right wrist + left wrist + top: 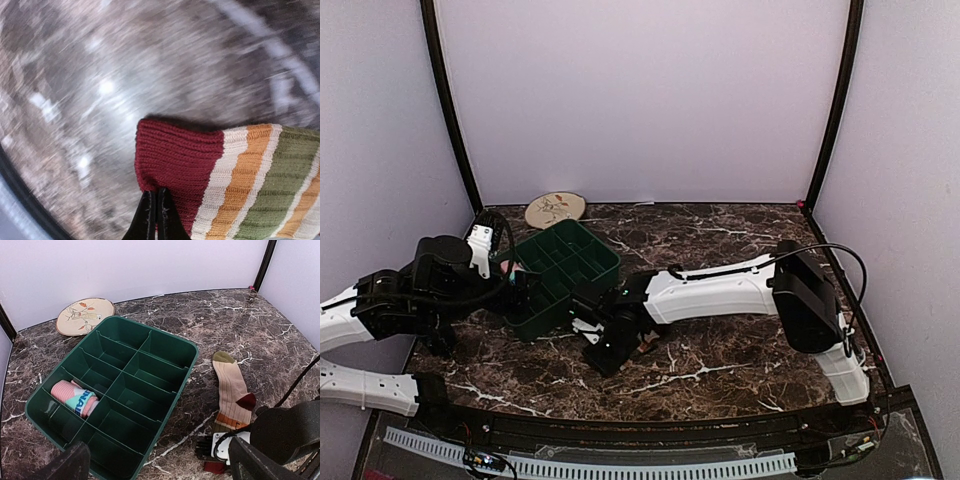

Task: Roll the socks
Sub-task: Pick up the sock from the center of the board, then fold the sock at the center of the board.

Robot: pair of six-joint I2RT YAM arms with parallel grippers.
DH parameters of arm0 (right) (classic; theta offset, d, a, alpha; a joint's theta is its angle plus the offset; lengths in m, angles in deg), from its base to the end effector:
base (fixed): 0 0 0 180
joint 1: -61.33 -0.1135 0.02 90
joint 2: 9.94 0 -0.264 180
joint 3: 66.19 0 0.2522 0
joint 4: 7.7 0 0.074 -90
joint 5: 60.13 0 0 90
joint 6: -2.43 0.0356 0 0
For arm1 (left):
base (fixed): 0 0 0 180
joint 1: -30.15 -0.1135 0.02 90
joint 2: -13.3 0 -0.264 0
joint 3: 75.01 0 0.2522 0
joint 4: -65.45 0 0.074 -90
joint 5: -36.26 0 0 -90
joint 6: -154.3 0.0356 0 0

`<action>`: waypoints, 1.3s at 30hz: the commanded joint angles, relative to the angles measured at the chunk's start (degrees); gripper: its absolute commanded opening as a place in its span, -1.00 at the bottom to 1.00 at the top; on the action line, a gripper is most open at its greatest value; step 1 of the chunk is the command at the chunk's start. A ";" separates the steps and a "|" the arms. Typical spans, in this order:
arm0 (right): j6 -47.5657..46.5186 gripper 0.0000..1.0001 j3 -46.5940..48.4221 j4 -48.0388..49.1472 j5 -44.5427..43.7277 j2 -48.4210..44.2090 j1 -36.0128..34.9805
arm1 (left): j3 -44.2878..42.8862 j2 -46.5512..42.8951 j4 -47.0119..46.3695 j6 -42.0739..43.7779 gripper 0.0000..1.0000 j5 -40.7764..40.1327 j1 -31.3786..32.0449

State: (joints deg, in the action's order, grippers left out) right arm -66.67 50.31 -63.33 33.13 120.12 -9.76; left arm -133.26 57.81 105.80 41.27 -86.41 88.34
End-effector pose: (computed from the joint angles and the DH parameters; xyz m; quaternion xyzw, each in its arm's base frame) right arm 0.1517 0.4491 0.1540 -0.4216 0.8882 0.1493 0.1053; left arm 0.1058 -0.1341 0.3119 0.1057 0.8230 -0.1465 0.5385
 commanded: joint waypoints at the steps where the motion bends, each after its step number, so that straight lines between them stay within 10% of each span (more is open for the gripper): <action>1: -0.41 -1.00 2.63 -4.62 13.12 -1.37 -1.32 | 0.44 -1.01 -0.84 1.42 0.98 -0.95 0.30; 12: 0.11 -1.00 10.00 -3.16 24.15 -1.18 0.24 | -0.38 1.37 -2.34 3.73 0.98 -0.22 0.26; 39: -2.72 -1.00 -8.13 3.60 25.91 -17.57 20.54 | -2.90 20.09 -14.91 8.66 0.98 2.30 0.25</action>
State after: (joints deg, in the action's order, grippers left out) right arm -67.58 43.89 -59.26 58.58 106.35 9.10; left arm -133.85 76.41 93.98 48.75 -85.23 88.34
